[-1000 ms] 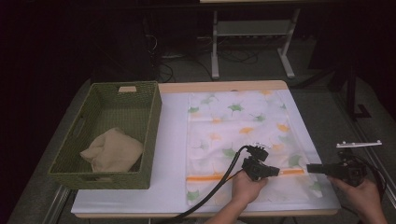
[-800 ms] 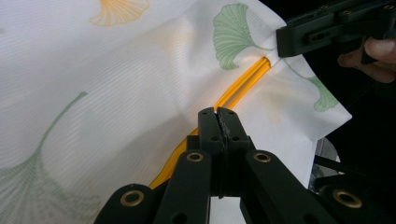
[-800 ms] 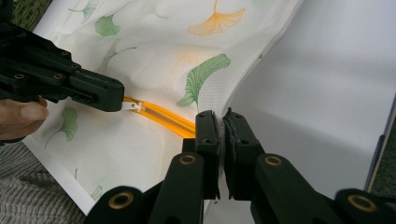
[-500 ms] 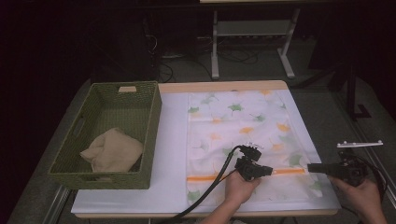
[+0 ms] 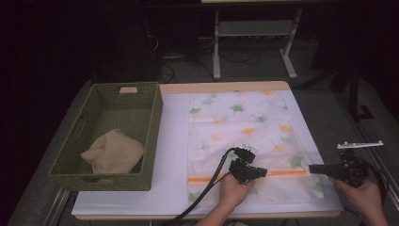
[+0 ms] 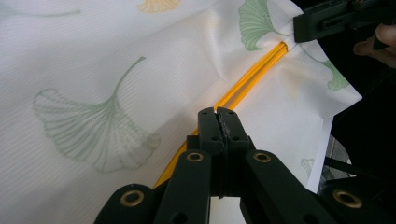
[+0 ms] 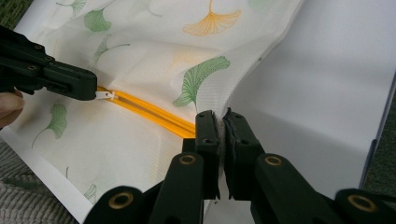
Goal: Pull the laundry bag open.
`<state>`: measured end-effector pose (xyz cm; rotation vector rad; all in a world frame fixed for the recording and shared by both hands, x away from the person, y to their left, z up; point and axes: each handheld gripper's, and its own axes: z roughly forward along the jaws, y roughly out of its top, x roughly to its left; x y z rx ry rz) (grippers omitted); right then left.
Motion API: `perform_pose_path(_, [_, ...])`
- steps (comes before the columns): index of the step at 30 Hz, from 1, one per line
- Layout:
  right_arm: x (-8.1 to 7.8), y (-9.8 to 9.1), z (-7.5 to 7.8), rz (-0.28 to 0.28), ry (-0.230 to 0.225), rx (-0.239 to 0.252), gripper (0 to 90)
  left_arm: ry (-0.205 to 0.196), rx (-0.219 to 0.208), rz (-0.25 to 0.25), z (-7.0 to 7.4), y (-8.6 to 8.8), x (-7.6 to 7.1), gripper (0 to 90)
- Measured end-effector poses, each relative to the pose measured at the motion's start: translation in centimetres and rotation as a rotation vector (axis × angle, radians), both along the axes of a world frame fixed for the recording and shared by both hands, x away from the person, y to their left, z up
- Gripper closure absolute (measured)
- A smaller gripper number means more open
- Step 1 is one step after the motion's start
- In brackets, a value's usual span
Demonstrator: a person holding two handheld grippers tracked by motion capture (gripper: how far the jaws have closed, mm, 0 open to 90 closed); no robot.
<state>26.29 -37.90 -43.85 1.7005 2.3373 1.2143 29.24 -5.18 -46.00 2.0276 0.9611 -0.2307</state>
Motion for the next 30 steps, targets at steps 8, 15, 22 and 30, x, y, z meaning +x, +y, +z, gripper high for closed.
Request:
perform_pose_path(8, [0.1,0.2,0.2,-0.004,-0.006,-0.016,84.5,-0.007,0.009,0.016,0.0,1.1,0.0,90.0])
perform_pose_path(15, [0.2,0.2,0.2,-0.015,-0.008,-0.037,84.5,-0.018,0.017,0.038,0.2,2.6,0.1,90.0])
perform_pose_path(22, [0.2,0.2,0.3,-0.02,-0.01,-0.041,84.5,-0.023,0.023,0.05,0.4,3.8,0.1,90.0])
perform_pose_path(30, [0.1,0.1,0.3,-0.027,-0.015,-0.052,84.5,-0.021,0.033,0.076,0.4,4.9,0.3,90.0])
